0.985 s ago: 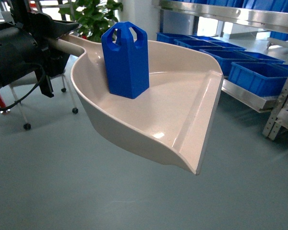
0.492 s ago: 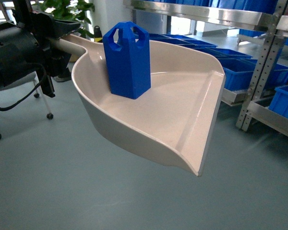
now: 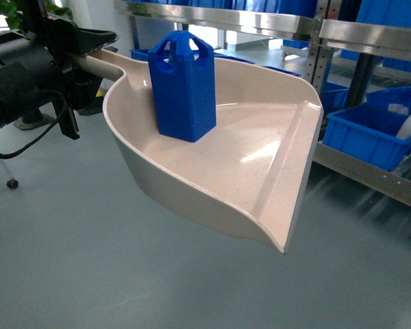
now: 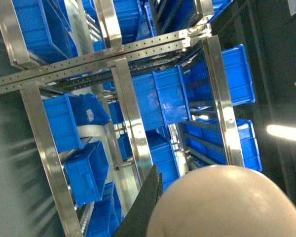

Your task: Place part in tray to right shelf

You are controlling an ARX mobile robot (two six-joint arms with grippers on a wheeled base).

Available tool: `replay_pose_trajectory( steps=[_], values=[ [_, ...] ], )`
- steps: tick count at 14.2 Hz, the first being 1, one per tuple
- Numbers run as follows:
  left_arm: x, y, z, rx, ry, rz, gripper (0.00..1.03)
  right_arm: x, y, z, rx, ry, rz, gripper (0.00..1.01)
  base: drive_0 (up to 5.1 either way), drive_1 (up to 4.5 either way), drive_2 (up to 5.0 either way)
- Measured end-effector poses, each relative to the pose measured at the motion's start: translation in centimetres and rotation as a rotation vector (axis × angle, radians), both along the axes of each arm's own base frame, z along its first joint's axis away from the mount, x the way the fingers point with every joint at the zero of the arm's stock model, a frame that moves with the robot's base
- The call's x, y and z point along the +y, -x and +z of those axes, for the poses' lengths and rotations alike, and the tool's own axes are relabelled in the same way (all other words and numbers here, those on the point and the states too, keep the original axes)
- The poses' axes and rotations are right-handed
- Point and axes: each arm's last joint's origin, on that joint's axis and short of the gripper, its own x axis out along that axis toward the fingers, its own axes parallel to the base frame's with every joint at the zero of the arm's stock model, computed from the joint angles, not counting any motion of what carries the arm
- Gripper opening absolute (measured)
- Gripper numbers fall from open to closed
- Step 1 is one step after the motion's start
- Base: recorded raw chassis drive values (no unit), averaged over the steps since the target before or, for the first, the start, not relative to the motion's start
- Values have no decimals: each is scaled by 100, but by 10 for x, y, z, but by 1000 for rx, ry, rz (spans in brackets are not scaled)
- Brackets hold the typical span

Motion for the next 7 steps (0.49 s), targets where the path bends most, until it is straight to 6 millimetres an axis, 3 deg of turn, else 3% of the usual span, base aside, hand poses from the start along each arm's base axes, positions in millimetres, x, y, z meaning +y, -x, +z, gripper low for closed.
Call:
replay_pose_trajectory(
  steps=[7],
  values=[
    [0,0,0,0,0,0,12,0,0,0,0,0,0,98,-160,-160,-160]
  ],
)
